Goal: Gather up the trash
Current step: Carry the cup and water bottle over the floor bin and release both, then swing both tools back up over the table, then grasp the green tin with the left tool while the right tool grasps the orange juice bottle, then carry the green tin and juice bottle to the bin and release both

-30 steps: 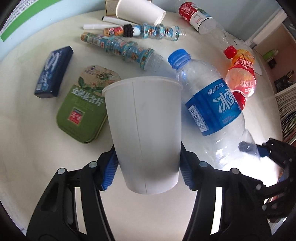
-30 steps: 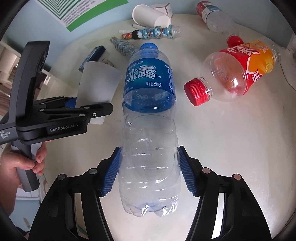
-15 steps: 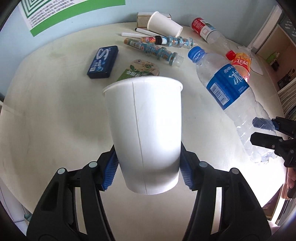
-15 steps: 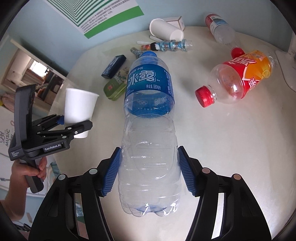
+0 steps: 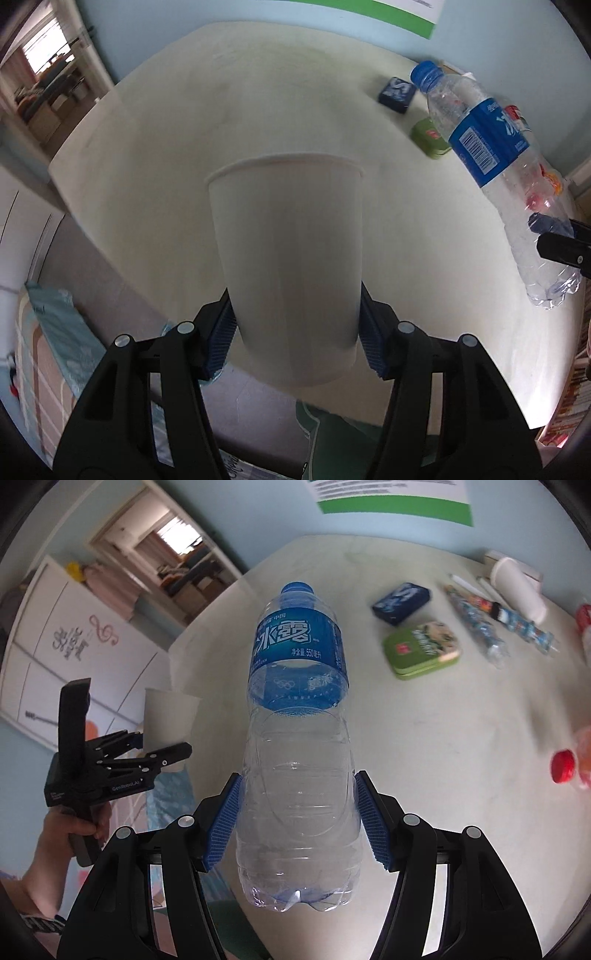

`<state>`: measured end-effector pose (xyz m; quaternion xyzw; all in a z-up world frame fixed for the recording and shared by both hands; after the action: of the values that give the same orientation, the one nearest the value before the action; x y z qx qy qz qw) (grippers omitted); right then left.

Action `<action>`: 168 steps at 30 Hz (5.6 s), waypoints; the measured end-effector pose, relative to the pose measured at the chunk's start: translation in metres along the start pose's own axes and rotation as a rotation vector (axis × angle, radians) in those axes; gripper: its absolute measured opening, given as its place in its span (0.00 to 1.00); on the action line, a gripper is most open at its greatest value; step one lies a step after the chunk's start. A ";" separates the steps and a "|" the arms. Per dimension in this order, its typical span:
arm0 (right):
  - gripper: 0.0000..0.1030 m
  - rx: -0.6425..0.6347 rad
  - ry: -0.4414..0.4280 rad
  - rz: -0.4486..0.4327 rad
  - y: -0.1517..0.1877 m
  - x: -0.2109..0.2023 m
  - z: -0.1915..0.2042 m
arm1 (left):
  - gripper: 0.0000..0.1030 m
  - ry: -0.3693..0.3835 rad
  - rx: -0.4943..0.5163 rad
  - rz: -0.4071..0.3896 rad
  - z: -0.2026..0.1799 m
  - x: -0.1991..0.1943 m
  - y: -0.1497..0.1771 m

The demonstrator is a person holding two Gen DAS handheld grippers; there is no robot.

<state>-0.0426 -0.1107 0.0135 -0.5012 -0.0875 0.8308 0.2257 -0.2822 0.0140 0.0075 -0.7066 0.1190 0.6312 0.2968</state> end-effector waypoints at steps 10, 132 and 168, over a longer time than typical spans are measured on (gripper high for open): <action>0.60 -0.326 -0.134 0.220 -0.002 0.088 0.142 | 0.54 -0.114 -0.361 0.076 0.128 0.000 0.122; 0.62 0.889 0.271 -0.223 0.078 -0.107 -0.310 | 0.58 0.211 0.631 0.083 -0.222 0.110 -0.153; 0.60 0.008 -0.079 0.061 -0.094 0.038 0.062 | 0.58 -0.003 -0.057 -0.079 0.111 -0.026 0.017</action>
<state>-0.0851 -0.0054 0.0479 -0.4696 -0.0778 0.8567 0.1985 -0.3871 0.0582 0.0247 -0.7179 0.0725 0.6233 0.3014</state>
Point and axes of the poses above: each gripper's, at about its wrist camera, not at the fingertips, and x roughly the way its jaws point, z to its left, y to its underside, the point moved 4 cm from there along x, roughly the way its jaws point, and after that the axes turned 4 degrees about z, right-handed, at the moved point
